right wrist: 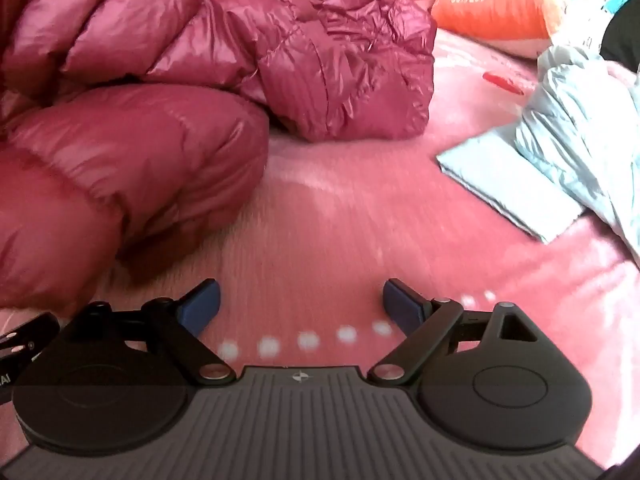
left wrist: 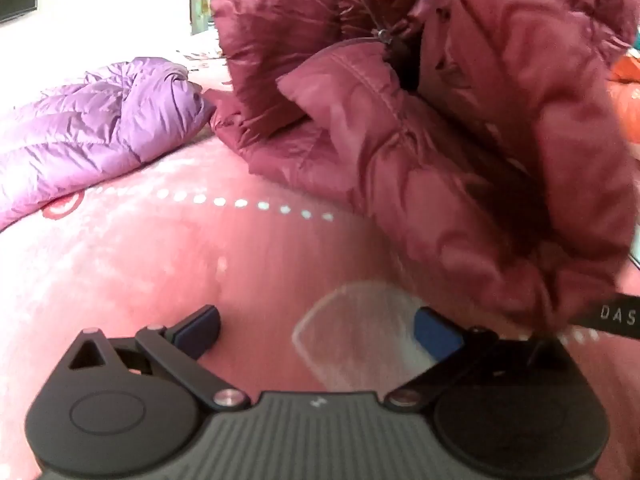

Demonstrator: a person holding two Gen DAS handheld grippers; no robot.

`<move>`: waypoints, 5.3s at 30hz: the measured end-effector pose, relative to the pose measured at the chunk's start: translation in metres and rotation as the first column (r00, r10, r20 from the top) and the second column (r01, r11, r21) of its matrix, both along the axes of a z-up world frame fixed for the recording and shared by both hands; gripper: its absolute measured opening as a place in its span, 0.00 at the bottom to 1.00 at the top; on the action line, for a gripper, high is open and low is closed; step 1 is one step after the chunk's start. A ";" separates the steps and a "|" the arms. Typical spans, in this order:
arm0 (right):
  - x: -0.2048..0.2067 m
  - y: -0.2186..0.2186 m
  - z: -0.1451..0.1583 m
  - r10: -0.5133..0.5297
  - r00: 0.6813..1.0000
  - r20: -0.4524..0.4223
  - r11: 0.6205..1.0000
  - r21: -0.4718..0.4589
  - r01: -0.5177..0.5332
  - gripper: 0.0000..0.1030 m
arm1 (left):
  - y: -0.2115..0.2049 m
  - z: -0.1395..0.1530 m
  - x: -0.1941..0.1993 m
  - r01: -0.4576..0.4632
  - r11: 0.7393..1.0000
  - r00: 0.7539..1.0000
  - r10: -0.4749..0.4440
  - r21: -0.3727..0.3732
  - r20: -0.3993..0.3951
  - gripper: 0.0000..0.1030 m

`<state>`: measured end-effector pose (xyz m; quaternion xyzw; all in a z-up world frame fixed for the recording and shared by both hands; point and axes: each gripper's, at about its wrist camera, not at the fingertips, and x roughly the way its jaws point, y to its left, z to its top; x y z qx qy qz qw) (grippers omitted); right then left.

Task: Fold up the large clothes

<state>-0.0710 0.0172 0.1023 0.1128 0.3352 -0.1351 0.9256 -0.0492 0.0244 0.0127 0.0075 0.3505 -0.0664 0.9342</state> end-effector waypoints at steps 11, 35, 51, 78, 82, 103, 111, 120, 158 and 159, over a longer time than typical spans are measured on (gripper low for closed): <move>-0.068 0.006 0.047 -0.042 0.999 0.022 0.998 -0.048 0.043 1.00 | 0.079 0.051 -0.065 0.062 0.998 0.998 -0.062 -0.004 -0.031 0.99; -0.170 0.098 0.207 0.092 0.953 0.290 0.992 -0.106 -0.064 1.00 | 0.154 0.195 -0.108 -0.055 0.998 0.981 0.051 0.014 0.186 0.99; -0.179 0.133 0.236 0.183 0.925 0.333 0.978 -0.154 -0.138 1.00 | 0.183 0.208 -0.113 -0.113 0.993 0.962 0.107 0.011 0.252 0.99; -0.173 0.133 0.214 0.213 0.913 0.348 0.968 -0.200 -0.150 1.00 | 0.168 0.214 -0.112 -0.170 0.981 0.937 0.131 0.096 0.324 0.99; -0.168 0.133 0.205 0.226 0.916 0.330 0.965 -0.206 -0.163 1.00 | 0.164 0.213 -0.109 -0.176 0.978 0.936 0.132 0.109 0.326 0.99; -0.149 0.097 0.163 0.166 0.943 0.289 0.980 -0.154 -0.125 1.00 | 0.114 0.194 -0.093 -0.132 0.973 0.947 0.067 0.191 0.315 0.99; -0.144 0.086 0.152 0.161 0.947 0.278 0.979 -0.166 -0.118 1.00 | 0.096 0.188 -0.088 -0.110 0.972 0.952 0.043 0.208 0.303 0.99; -0.139 0.071 0.139 0.144 0.954 0.264 0.982 -0.160 -0.104 1.00 | 0.079 0.179 -0.082 -0.093 0.970 0.959 0.027 0.225 0.281 0.99; -0.106 0.022 0.108 0.026 0.977 0.210 0.999 -0.042 -0.017 1.00 | 0.016 0.136 -0.057 0.009 0.960 0.979 -0.065 0.278 0.195 0.99; -0.105 0.021 0.107 0.022 0.978 0.209 0.999 -0.039 -0.015 1.00 | 0.015 0.136 -0.056 0.011 0.961 0.978 -0.068 0.276 0.195 0.99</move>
